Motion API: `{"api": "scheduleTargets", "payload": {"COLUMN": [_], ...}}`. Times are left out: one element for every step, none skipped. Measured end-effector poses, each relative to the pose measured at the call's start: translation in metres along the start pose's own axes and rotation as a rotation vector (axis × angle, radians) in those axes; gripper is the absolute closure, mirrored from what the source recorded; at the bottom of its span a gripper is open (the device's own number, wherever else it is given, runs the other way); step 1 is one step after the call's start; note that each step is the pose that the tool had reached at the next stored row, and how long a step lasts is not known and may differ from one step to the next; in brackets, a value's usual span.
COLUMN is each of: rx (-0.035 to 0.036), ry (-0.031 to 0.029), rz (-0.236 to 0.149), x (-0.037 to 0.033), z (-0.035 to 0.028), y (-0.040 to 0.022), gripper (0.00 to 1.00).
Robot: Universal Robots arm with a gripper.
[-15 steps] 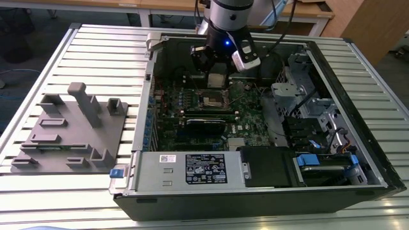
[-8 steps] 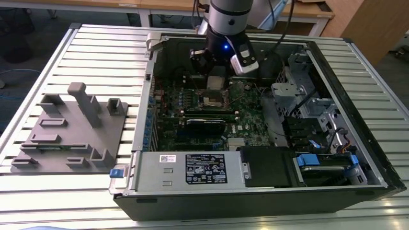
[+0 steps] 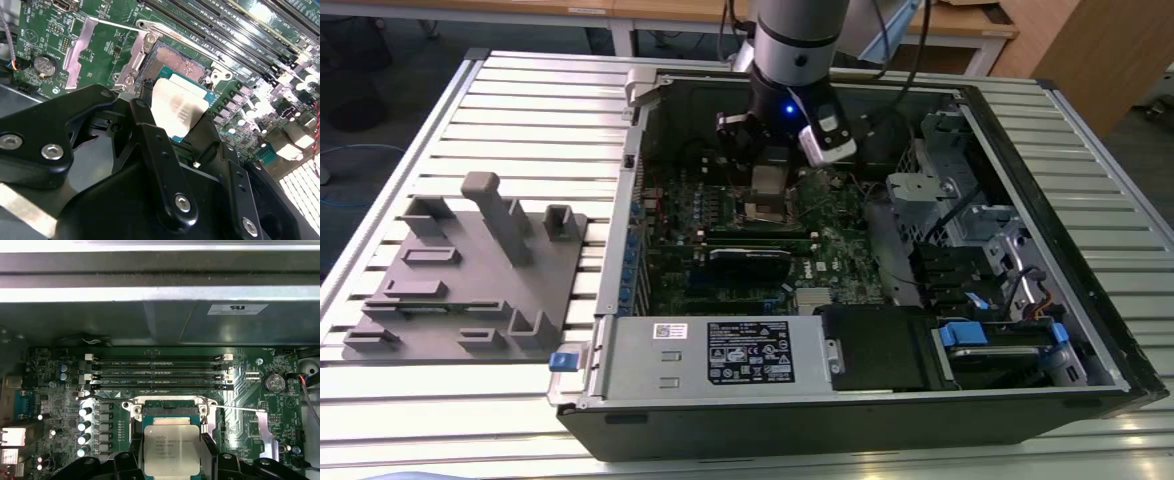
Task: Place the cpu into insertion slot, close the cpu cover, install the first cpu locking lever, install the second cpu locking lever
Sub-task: 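Place the cpu into insertion slot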
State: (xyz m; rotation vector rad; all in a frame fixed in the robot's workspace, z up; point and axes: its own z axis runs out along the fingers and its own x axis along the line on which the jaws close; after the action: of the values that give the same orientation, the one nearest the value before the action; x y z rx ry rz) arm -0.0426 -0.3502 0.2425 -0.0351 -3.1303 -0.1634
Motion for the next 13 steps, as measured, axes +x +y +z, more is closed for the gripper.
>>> {"api": "scheduleTargets", "payload": {"rx": [0.0,0.0001,0.0,0.0001,0.0002,0.0001,0.0001,0.0001,0.0,0.0,0.0,0.0005,0.0005], "ry": [0.0,0.0001,0.0,0.0001,0.0001,0.0001,0.0001,0.0001,0.0001,0.0,0.0001,0.0002,0.0002], "rz": [0.0,0.0,0.0,0.0,0.0,0.0,0.0,0.0,0.0,0.0,0.0,0.0,0.0], "x": [0.0,0.0,0.0,0.0,0.0,0.0001,0.0001,0.0001,0.0002,0.0002,0.0002,0.0002,0.0002], "z": [0.001,0.002,0.0031,0.0045,0.0061,0.0078,0.0094,0.0108,0.0122,0.0132,0.0137,0.0137,0.0137], "y": [-0.0001,-0.0002,-0.0004,-0.0005,-0.0007,-0.0009,-0.0011,-0.0013,-0.0015,-0.0015,-0.0016,-0.0016,-0.0016], "gripper": [0.46,0.46,0.46,0.46,0.46,0.46,0.46,0.46,0.46,0.46,0.46,0.46,0.46]}}
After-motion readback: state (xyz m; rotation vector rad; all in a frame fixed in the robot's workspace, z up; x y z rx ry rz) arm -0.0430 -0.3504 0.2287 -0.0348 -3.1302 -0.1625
